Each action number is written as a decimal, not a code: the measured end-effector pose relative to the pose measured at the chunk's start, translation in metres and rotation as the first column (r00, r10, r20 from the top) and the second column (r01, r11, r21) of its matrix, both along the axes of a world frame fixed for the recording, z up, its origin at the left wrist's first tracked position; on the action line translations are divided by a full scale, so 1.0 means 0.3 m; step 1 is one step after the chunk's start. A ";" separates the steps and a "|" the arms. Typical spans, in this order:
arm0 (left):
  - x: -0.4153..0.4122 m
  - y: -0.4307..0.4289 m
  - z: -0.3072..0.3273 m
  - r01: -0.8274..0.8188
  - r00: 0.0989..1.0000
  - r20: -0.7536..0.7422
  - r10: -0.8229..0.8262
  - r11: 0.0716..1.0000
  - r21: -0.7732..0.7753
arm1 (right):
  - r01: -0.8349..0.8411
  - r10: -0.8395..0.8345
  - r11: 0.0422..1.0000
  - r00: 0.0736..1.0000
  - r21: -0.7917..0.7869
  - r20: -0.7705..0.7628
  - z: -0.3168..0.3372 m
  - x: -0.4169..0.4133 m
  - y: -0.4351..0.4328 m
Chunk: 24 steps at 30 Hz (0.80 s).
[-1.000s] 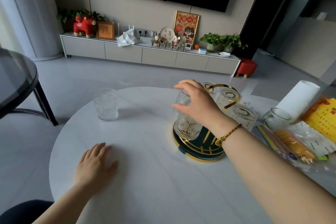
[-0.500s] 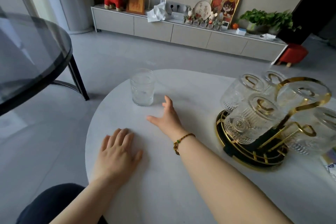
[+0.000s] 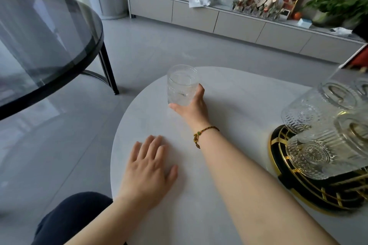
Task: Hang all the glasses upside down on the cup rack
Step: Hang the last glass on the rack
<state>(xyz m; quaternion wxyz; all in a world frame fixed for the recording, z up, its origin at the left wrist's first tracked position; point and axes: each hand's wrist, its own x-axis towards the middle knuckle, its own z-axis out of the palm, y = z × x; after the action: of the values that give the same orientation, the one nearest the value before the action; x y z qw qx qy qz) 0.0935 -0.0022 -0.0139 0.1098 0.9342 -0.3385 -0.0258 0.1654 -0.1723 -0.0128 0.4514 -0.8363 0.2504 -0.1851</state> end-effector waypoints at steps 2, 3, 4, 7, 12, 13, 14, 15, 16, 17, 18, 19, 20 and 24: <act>0.003 -0.003 -0.001 0.003 1.000 0.019 -0.002 1.000 -0.014 | -0.018 0.018 0.997 1.000 0.068 0.014 0.014 0.010 -0.009; 0.005 -0.005 -0.002 0.005 1.000 0.029 -0.005 1.000 -0.017 | -0.027 0.024 0.994 0.999 0.106 0.028 0.021 0.011 -0.012; 0.007 -0.005 -0.006 0.008 0.999 0.037 -0.007 1.000 -0.015 | -0.032 0.026 0.990 0.999 0.135 0.043 0.024 0.010 -0.014; 0.008 -0.006 -0.012 0.001 0.999 0.036 0.001 0.999 -0.036 | 0.005 -0.023 0.984 0.995 0.180 0.098 0.038 -0.022 -0.006; 0.019 -0.005 -0.051 -0.003 1.000 0.020 0.005 0.997 -0.080 | -0.007 -0.053 0.967 0.972 0.256 0.228 0.110 -0.165 0.011; 0.016 -0.005 -0.046 0.001 1.000 0.028 0.002 0.997 -0.080 | -0.022 -0.044 0.965 0.969 0.262 0.242 0.137 -0.215 0.016; 0.014 -0.003 -0.043 -0.003 1.000 0.026 0.005 0.997 -0.075 | -0.038 -0.032 0.964 0.966 0.263 0.256 0.160 -0.262 0.020; 0.009 -0.002 -0.037 -0.005 1.000 0.024 0.007 0.998 -0.070 | -0.052 -0.022 0.964 0.962 0.260 0.273 0.185 -0.316 0.023; 0.003 -0.004 -0.029 -0.005 1.000 0.023 0.006 0.998 -0.070 | -0.062 -0.013 0.965 0.958 0.253 0.287 0.213 -0.374 0.025; 0.005 0.003 -0.031 -0.019 1.000 0.011 0.019 0.998 -0.065 | -0.079 0.005 0.964 0.960 0.252 0.281 0.231 -0.418 0.032; -0.002 0.001 -0.020 -0.025 1.000 -0.001 0.025 0.998 -0.063 | -0.089 0.018 0.964 0.961 0.249 0.276 0.259 -0.478 0.031; -0.003 0.002 -0.013 -0.033 0.999 -0.022 0.031 0.998 -0.061 | -0.109 0.039 0.962 0.962 0.249 0.271 0.284 -0.536 0.029; -0.007 -0.006 -0.001 -0.038 0.998 -0.050 0.035 0.997 -0.060 | -0.133 0.063 0.958 0.961 0.253 0.268 0.308 -0.597 0.017; -0.082 -0.128 0.093 -0.021 0.983 -0.183 -0.028 0.966 -0.260 | -0.221 0.185 0.959 0.962 0.178 0.199 0.406 -0.858 -0.048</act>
<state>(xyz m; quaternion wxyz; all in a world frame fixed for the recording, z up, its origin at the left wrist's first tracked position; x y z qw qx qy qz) 0.0689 -0.0406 0.0141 0.2625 0.9045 -0.3291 -0.0682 -0.0919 -0.1867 0.1089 0.5701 -0.7881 0.1382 -0.1865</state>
